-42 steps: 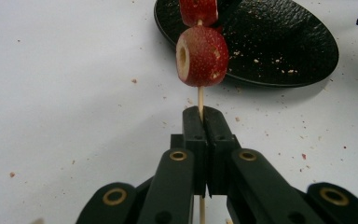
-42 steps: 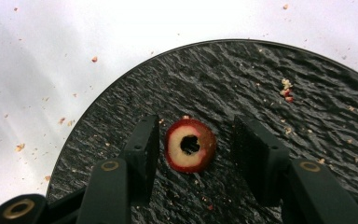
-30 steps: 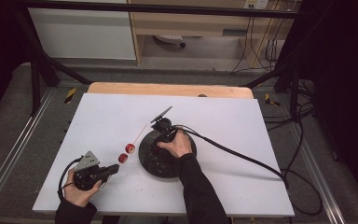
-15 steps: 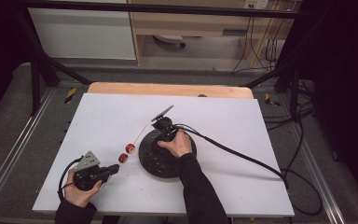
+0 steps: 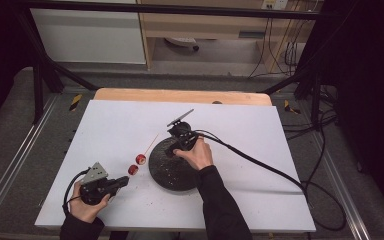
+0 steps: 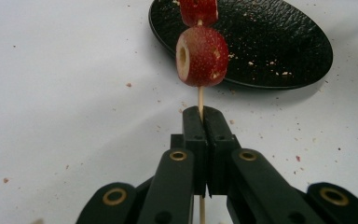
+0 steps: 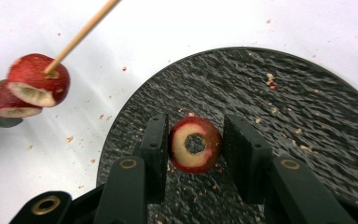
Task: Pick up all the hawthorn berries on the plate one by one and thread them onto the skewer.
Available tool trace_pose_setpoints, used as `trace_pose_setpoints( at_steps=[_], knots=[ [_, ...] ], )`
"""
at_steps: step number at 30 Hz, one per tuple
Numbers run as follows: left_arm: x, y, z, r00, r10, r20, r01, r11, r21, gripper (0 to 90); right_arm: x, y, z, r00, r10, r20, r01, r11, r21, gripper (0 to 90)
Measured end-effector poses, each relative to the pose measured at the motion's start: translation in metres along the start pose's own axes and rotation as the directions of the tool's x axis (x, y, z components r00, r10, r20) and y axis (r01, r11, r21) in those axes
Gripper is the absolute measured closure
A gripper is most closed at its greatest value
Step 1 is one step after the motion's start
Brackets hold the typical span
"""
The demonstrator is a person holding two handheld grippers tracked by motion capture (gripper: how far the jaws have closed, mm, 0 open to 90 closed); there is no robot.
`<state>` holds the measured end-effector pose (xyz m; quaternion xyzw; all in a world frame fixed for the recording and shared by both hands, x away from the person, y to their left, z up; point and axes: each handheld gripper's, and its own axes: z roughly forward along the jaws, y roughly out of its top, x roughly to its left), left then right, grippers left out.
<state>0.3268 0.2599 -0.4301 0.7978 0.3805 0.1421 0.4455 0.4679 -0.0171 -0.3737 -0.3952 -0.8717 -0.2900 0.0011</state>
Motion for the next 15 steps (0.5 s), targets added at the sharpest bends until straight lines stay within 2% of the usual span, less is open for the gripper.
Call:
trace_pose_setpoints(
  at_steps=[8,15],
  knots=[
    [-0.002,0.0,0.001,1.0,0.009,0.001,-0.009,1.0,0.003,88.3,-0.002,-0.013,-0.02,0.9995,0.027,-0.016,-0.028,0.998,-0.059,62.7],
    [-0.006,0.001,0.002,0.9999,0.014,0.005,-0.014,0.9999,-0.002,88.3,-0.01,-0.027,-0.034,0.9985,0.044,-0.033,-0.048,0.989,-0.141,62.7]
  ],
)
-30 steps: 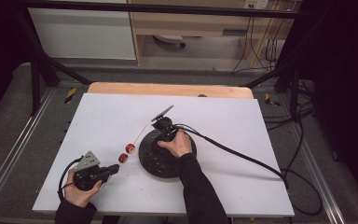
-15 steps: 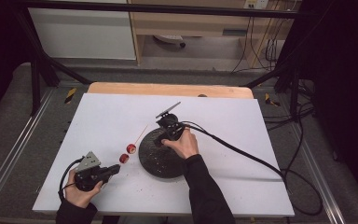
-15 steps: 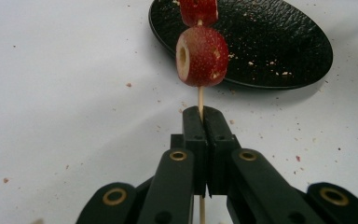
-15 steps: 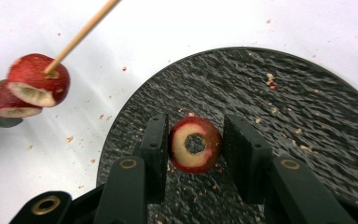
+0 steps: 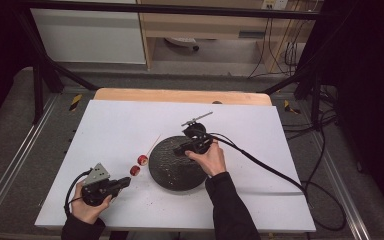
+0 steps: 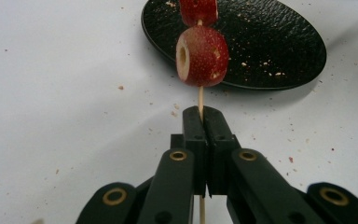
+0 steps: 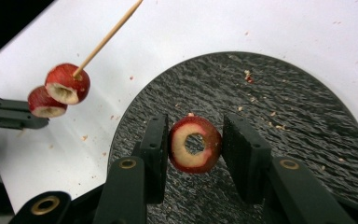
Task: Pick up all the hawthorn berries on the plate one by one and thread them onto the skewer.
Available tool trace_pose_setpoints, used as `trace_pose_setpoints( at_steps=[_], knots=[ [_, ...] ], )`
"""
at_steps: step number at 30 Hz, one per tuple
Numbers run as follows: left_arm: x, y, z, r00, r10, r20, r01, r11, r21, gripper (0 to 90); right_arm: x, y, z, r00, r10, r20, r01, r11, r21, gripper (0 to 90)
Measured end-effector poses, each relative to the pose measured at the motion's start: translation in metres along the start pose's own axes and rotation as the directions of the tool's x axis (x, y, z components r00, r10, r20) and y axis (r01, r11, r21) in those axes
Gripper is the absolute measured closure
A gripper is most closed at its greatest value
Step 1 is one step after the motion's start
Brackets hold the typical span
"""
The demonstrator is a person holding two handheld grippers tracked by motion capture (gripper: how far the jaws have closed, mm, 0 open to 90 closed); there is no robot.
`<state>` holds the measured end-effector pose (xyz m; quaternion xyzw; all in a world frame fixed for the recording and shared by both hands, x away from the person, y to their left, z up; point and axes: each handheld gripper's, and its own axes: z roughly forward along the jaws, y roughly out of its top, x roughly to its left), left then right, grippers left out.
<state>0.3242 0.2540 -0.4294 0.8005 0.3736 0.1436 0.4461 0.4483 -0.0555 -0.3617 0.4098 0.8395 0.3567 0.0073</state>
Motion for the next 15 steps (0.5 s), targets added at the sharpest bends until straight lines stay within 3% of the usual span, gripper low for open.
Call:
trace_pose_setpoints(
  at_steps=[9,15],
  knots=[
    [-0.008,0.001,0.004,0.9998,0.017,0.01,-0.017,0.9999,0.001,88.4,-0.011,-0.029,-0.011,0.9978,0.056,-0.034,-0.06,0.991,-0.118,62.7],
    [-0.013,0.003,0.007,0.9997,0.023,0.011,-0.023,0.9997,-0.003,88.4,-0.018,-0.05,-0.016,0.9895,0.122,-0.078,-0.136,0.966,-0.218,62.7]
  ],
)
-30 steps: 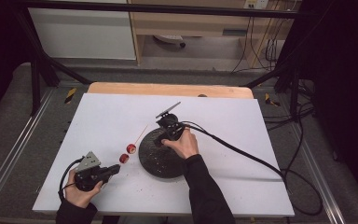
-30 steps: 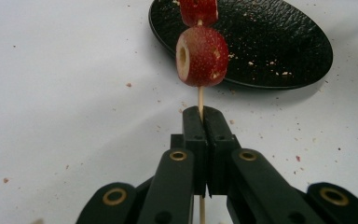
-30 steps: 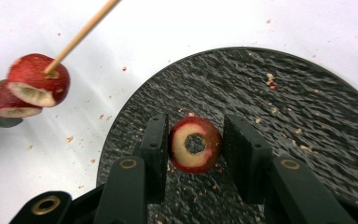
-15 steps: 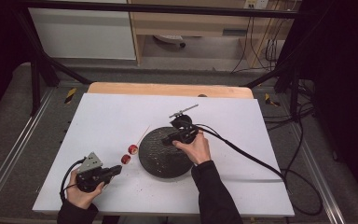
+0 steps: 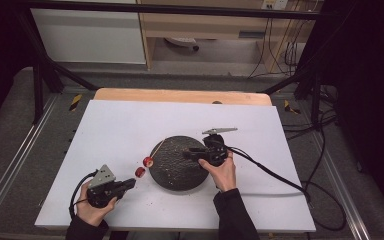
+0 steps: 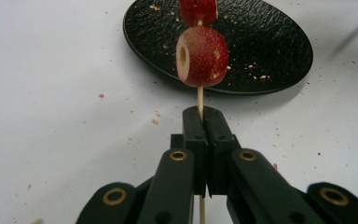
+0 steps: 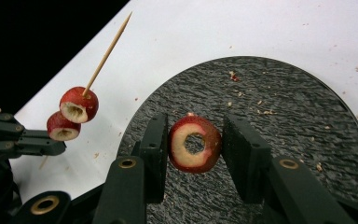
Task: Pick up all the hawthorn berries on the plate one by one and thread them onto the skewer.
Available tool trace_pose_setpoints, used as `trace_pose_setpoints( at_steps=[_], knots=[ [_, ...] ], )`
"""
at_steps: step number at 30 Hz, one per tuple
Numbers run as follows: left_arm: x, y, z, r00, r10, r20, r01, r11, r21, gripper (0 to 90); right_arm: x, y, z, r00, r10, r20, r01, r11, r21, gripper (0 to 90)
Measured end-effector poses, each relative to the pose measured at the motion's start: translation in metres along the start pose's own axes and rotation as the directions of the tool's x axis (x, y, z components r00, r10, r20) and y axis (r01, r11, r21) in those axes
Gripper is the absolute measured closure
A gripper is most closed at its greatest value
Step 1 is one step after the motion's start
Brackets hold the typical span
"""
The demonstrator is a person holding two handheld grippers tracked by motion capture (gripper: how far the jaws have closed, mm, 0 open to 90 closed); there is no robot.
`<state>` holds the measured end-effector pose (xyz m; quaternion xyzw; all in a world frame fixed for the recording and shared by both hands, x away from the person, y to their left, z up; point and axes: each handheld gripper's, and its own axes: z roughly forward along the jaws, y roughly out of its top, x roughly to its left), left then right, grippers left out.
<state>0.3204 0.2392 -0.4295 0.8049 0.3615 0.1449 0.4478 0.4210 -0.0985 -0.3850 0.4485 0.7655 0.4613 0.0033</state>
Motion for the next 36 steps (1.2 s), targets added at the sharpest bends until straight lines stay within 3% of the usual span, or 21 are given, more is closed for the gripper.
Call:
trace_pose_setpoints(
  at_steps=[7,16,27,36],
  knots=[
    [-0.008,0.003,0.005,0.9999,0.012,0.003,-0.012,0.9999,-0.006,88.4,-0.005,-0.019,-0.008,0.9977,0.057,-0.037,-0.061,0.992,-0.115,62.8],
    [-0.025,0.01,0.016,0.9994,0.033,0.013,-0.033,0.9995,-0.001,88.4,-0.015,-0.039,-0.014,0.9899,0.121,-0.075,-0.135,0.965,-0.225,62.8],
    [-0.039,0.023,0.028,0.9997,0.024,0.001,-0.024,0.9995,-0.022,88.4,-0.021,-0.043,-0.022,0.9747,0.195,-0.109,-0.222,0.903,-0.368,62.9],
    [-0.045,0.031,0.034,0.9999,0.016,0.005,-0.016,0.9991,-0.039,88.4,-0.022,-0.036,-0.024,0.9662,0.221,-0.133,-0.258,0.838,-0.481,62.9]
  ],
)
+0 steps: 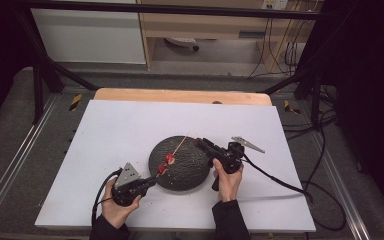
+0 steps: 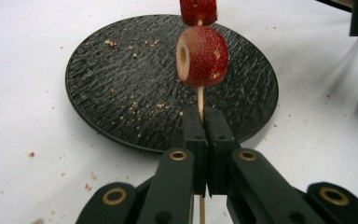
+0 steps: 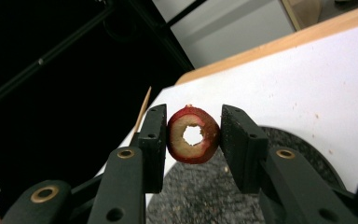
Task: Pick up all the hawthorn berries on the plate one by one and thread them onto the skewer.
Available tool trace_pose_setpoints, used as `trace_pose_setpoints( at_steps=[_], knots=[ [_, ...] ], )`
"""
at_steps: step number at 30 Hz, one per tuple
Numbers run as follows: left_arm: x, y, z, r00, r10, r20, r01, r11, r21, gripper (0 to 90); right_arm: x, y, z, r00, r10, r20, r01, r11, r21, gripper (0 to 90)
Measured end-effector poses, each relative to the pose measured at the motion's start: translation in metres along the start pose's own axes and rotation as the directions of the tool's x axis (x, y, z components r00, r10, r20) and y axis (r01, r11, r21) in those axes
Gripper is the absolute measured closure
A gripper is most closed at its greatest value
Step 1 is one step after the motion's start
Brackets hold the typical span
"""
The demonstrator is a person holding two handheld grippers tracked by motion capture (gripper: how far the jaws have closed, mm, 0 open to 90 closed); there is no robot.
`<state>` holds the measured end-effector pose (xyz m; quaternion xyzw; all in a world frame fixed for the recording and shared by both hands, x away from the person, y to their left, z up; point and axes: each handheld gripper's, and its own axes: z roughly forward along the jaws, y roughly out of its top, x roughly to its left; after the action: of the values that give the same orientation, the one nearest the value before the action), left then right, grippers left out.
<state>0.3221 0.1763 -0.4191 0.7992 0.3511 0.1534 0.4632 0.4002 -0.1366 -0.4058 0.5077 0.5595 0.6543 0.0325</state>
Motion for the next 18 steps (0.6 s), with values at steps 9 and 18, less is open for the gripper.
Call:
trace_pose_setpoints(
  at_steps=[9,18],
  knots=[
    [-0.007,0.005,0.005,1.0,0.005,0.004,-0.005,1.0,-0.008,88.4,0.0,0.011,0.0,0.9998,0.015,-0.013,-0.016,0.993,-0.116,62.9],
    [-0.013,0.006,0.01,0.9999,0.01,0.008,-0.01,0.9999,-0.012,88.4,-0.003,0.016,0.003,0.9993,0.024,-0.03,-0.029,0.983,-0.184,62.9]
  ],
)
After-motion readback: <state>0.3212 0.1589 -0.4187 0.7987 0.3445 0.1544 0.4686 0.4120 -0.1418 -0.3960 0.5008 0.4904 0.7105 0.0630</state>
